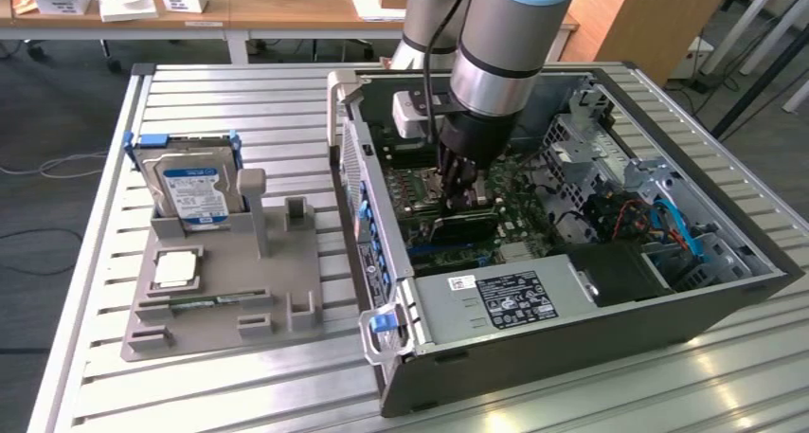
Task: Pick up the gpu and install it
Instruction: 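Press down on the gpu until it lock into place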
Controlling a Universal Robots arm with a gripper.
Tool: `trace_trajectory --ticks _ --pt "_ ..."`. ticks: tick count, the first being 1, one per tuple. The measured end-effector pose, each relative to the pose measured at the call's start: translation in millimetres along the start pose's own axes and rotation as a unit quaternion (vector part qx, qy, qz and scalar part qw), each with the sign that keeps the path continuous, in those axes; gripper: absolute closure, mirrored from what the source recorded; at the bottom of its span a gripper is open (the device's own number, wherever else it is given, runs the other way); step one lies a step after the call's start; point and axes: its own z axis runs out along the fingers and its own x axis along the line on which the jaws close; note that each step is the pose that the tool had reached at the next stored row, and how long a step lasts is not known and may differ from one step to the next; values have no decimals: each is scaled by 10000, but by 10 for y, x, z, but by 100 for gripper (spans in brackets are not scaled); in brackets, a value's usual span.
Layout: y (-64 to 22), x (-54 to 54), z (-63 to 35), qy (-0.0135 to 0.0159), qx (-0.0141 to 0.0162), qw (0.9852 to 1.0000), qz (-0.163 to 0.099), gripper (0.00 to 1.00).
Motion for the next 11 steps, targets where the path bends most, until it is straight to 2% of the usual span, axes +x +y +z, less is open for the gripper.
trace_trajectory --ticks 7,11 --pt "1 0 0 -1 3 10000 0 89" --pt "2 -2 -62 -1 3 10000 0 89"
